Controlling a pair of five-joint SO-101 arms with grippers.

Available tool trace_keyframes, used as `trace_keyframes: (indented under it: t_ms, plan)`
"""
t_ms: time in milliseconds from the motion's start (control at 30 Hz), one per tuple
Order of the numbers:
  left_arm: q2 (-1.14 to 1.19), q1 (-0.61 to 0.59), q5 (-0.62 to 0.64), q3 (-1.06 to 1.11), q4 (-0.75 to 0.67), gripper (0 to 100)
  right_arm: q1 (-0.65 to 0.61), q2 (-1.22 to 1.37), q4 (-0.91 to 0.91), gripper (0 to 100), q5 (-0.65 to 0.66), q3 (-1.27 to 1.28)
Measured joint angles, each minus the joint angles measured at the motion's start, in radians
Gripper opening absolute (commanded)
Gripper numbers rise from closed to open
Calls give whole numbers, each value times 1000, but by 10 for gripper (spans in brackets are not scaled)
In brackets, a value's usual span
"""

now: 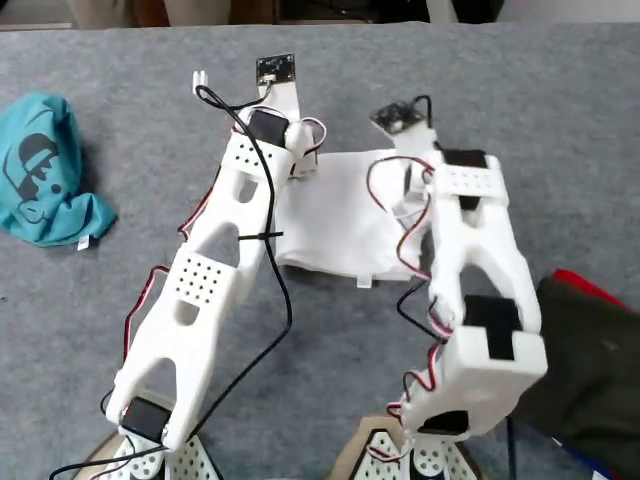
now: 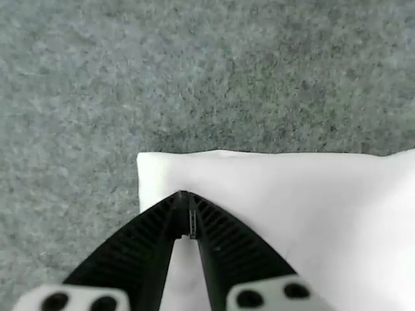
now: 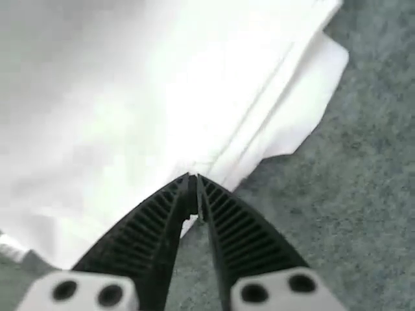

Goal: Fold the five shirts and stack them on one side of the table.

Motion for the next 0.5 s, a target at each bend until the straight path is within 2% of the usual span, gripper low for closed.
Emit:
trace_keyframes:
  t_ms: [300,500]
  plan:
    - [0,2,0,0,0,20,40,32,-11,5,28,-9]
    - [0,2,0,-118,75,19,41,-132,94,5,29,-44]
